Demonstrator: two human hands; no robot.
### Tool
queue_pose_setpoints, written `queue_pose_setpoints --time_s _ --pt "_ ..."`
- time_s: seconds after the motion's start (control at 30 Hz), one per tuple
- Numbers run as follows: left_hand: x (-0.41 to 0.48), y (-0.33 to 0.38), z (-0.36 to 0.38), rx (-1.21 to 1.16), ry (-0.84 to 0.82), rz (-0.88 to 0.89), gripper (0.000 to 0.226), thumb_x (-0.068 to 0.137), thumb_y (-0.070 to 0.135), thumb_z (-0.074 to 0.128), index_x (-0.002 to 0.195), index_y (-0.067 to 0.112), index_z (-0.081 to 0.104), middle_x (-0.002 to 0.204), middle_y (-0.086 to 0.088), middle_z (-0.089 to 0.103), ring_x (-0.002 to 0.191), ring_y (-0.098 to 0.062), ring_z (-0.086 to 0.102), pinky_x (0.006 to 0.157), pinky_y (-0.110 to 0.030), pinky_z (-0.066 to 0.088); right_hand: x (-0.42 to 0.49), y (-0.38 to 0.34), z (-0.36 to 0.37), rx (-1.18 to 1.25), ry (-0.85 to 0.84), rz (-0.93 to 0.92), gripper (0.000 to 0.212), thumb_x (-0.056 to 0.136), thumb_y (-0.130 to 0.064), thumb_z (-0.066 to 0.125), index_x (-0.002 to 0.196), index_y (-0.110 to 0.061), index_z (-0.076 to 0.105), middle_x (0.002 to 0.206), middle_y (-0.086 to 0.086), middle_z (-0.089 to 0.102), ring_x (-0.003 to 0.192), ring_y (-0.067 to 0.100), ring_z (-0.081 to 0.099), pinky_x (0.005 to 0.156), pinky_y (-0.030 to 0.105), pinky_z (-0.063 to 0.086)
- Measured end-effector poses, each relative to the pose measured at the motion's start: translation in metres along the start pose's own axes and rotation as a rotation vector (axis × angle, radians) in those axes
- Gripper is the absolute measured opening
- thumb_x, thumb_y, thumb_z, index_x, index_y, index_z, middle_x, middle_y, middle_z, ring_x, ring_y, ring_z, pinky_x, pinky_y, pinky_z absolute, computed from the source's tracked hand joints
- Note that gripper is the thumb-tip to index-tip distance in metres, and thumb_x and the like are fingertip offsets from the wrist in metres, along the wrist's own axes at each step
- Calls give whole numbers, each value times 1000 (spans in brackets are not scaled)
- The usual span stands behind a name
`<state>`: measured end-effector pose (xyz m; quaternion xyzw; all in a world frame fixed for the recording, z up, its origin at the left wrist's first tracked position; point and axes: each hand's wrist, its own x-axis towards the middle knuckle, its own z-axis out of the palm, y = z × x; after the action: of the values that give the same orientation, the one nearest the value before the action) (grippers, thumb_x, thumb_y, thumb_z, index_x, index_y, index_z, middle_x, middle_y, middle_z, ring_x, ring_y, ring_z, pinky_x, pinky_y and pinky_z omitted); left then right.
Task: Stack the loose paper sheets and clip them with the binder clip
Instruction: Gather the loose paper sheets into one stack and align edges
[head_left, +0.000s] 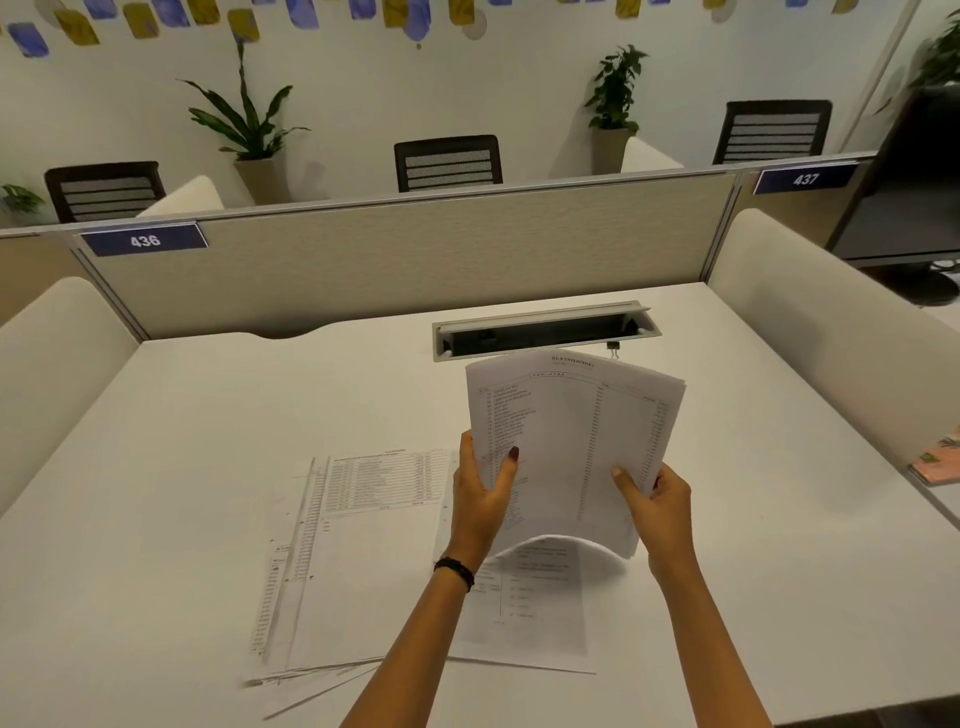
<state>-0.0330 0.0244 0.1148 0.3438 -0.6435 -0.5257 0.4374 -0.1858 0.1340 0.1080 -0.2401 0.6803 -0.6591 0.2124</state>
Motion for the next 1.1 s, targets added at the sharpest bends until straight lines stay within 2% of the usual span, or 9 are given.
queue_pose_setpoints --time_s 0.07,0.2,0.33,0.43,0.63,0.77,0.9,1.03,1.1 --pt "0 -1 -1 6 5 28 40 82 39 54 114 53 34 117 23 48 106 -14 57 77 -21 58 0 -1 -2 -4 -4 -4 16 83 -17 64 99 -15 60 96 -2 64 81 13 61 61 18 49" --pt "-4 -11 -4 37 -23 56 36 87 35 56 114 48 36 116 24 50 105 -7 57 79 -20 57 -1 4 -6 -4 -4 34 23 83 -15 65 104 -8 61 100 6 64 86 24 61 66 24 51" --pt "-6 -20 -4 71 -35 41 36 91 23 54 113 45 36 115 24 50 103 1 57 79 -17 56 -6 2 -8 2 -10 17 15 84 -15 64 99 -16 61 100 1 65 86 20 63 64 22 52" --pt "-4 -23 -4 84 -34 30 31 92 20 53 117 32 37 113 19 52 101 -2 59 76 -15 56 -7 -4 -12 -7 -29 -29 13 85 -16 63 97 -22 62 95 -7 67 84 13 65 61 17 54" --pt "2 -26 -13 121 -101 -62 32 90 30 56 119 28 41 113 14 58 98 -6 63 71 -17 57 -8 0 -16 -25 -10 -22 8 87 -23 59 94 -20 63 97 3 68 83 22 68 69 37 59" --pt "-1 -40 -18 158 -172 -164 34 89 27 58 119 32 42 108 16 60 95 0 61 73 -11 52 -10 19 -13 -41 41 45 13 89 -21 58 99 -17 64 99 9 69 85 26 68 73 41 59" --pt "-7 -60 -23 329 -177 -286 26 88 29 60 113 24 54 97 6 61 79 -5 57 66 -15 45 -12 46 -13 -79 97 151 29 89 -16 58 117 -8 56 115 17 64 91 28 64 78 39 56" --pt "-13 -75 -34 459 -174 -355 15 86 21 62 101 17 62 85 1 61 76 -16 59 70 -33 53 -19 64 -14 -83 153 241 39 89 -10 57 127 -14 47 122 21 58 96 21 53 77 30 44" --pt "-17 -80 -39 480 -139 -359 11 87 17 60 97 16 64 88 -2 63 77 -16 61 70 -31 52 -21 71 -15 -101 151 269 40 89 -8 56 128 -14 46 125 22 55 104 25 52 80 31 42"
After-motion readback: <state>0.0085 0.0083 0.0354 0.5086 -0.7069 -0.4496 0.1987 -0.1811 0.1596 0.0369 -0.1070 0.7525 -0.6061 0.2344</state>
